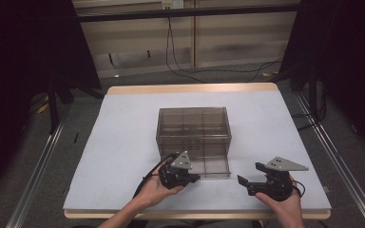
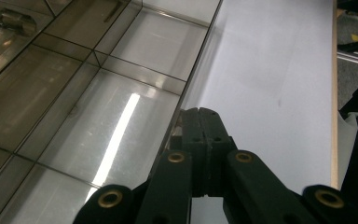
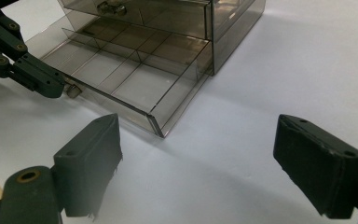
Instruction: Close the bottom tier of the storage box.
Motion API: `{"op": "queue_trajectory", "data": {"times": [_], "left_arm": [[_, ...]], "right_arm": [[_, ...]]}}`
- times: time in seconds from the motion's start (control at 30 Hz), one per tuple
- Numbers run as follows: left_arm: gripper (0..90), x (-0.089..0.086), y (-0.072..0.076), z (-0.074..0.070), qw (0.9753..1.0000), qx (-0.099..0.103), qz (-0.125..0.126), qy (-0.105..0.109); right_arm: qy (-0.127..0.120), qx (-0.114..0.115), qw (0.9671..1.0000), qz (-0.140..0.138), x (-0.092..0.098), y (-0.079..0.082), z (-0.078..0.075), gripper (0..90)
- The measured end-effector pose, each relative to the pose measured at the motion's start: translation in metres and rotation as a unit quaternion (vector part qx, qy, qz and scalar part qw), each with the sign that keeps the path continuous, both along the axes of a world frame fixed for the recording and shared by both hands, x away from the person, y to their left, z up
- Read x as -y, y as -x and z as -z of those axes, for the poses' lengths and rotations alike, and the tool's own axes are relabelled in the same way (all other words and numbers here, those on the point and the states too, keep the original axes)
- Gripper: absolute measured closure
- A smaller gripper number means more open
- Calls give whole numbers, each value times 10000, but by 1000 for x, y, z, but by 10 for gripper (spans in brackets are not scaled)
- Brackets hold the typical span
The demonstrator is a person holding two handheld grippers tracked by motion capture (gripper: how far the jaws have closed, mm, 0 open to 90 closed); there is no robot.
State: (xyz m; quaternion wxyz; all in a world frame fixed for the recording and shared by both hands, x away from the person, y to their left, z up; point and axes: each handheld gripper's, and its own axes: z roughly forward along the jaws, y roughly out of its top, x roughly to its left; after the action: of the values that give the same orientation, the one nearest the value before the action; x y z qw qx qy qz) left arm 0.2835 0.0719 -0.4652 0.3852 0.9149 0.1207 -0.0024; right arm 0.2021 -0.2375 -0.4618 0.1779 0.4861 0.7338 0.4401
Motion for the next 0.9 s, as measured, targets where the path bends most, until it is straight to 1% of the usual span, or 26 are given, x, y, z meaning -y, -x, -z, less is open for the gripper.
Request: {"op": "queue_trajectory", "data": {"times": [0.03,0.07,0.1,0.13,0.17,0.23,0.3,0.37,0.4,0.47,0.5,0.53,0.57,0.63,0.73,0.8,0.83,0.87,0.9], "left_arm": [[900,0,0,-1,9998,15,39,-177],[900,0,1,0,9998,18,48,-202],[900,1,1,2,10000,33,30,-82],[900,2,2,3,9999,33,39,-98],[900,3,3,4,10000,42,31,-58],[900,3,4,4,9999,92,17,-100],[900,3,3,4,10000,58,29,-62],[900,3,3,4,10000,69,16,-64],[900,2,2,4,9999,80,44,-102],[900,2,2,4,10000,40,20,-79],[900,2,1,4,10000,56,25,-75],[900,2,2,3,9998,53,6,-167],[900,2,2,3,9998,50,10,-176],[900,2,2,4,10000,29,-1,-74],[900,2,2,4,10000,48,15,-80],[900,2,2,4,10000,32,-5,-72],[900,2,2,4,10000,64,-38,-45],[900,2,1,4,9999,71,-31,-103],[900,2,1,5,10000,65,-50,-45]], "right_arm": [[-17,-30,10000,-24,0,-1,0,144],[-35,-61,10000,-13,0,-1,1,141],[-36,-60,10000,-8,0,-1,1,139],[-40,-62,10000,-4,1,-1,1,139],[-42,-51,10000,-13,1,-1,1,140],[-35,-54,10000,-15,2,-1,0,140],[-39,-54,10000,-10,2,-1,0,140],[-21,-78,10000,-25,1,-1,0,140],[-27,-85,9999,-46,1,-1,1,140],[-10,-85,9999,-54,0,-1,0,140],[-14,-93,9999,-58,0,-1,0,140],[-8,-83,9999,-62,0,-1,1,139],[-18,-91,9999,-60,0,-1,1,140],[-10,-98,9999,-62,0,-1,1,140],[-15,-93,9999,-64,0,-1,0,140],[-17,-91,9999,-64,0,0,0,140],[-25,-99,9999,-59,0,0,0,140],[-24,-98,9999,-60,0,0,0,140],[-24,-99,9999,-61,0,0,0,140]]}}
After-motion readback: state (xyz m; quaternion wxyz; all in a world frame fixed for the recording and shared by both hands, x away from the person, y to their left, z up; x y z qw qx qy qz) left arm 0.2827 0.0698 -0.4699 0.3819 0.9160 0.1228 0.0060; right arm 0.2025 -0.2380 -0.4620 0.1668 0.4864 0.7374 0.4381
